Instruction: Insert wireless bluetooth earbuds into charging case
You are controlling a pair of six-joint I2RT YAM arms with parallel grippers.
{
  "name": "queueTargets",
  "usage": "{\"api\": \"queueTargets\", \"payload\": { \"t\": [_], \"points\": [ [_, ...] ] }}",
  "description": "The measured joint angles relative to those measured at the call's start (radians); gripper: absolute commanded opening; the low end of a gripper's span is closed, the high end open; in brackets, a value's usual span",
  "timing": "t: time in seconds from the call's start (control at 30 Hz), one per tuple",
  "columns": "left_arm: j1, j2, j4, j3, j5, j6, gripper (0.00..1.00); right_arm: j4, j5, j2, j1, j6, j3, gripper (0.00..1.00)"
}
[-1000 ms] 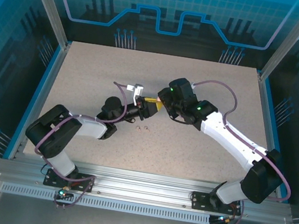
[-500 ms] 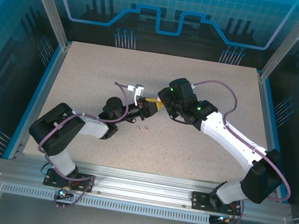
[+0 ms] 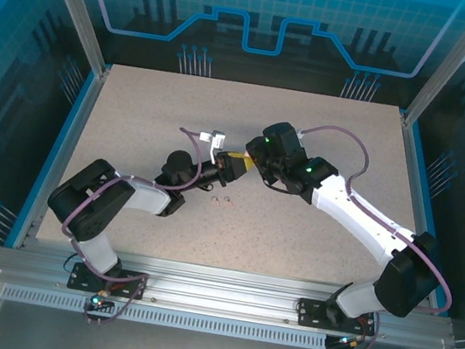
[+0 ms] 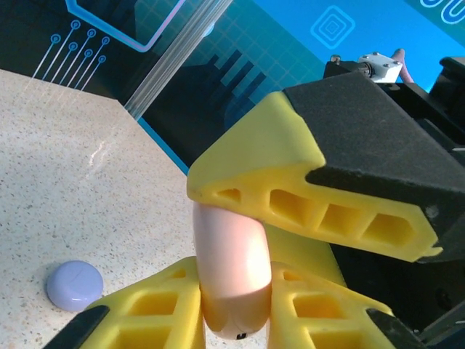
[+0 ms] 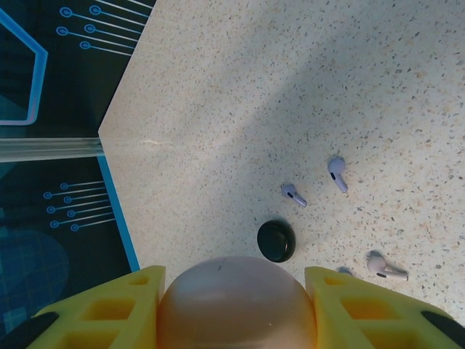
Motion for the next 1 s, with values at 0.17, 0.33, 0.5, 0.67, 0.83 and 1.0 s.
{"api": "queueTargets", "payload": {
  "t": [0.17, 0.33, 0.5, 0.67, 0.83, 1.0],
  "points": [
    [0.000, 0.002, 0.008, 0.001, -0.002, -0.009, 0.00, 0.006, 0.002, 0.000, 0.000, 0.002, 0.000, 0.56],
    [-0.005, 0.002, 0.023, 0.003, 0.000, -0.012, 0.00, 0.017, -0.006, -0.001, 0.001, -0.011, 0.000, 0.76],
    [-0.006, -0.001, 0.016, 0.004, 0.003, -0.012, 0.00, 0.001, 0.012, -0.045, -0.002, -0.060, -0.001, 0.78],
    [-0.005, -0.053, -0.056, 0.004, 0.022, -0.007, 0.00, -0.009, 0.030, -0.166, -0.025, -0.169, -0.014, 0.79],
    [0.010, -0.138, -0.170, 0.013, 0.071, 0.007, 0.00, -0.008, 0.032, -0.272, -0.066, -0.354, -0.064, 0.79],
    [0.057, -0.202, -0.301, 0.044, 0.143, 0.025, 0.00, 0.005, -0.056, -0.328, -0.130, -0.593, -0.127, 0.79]
  ]
}}
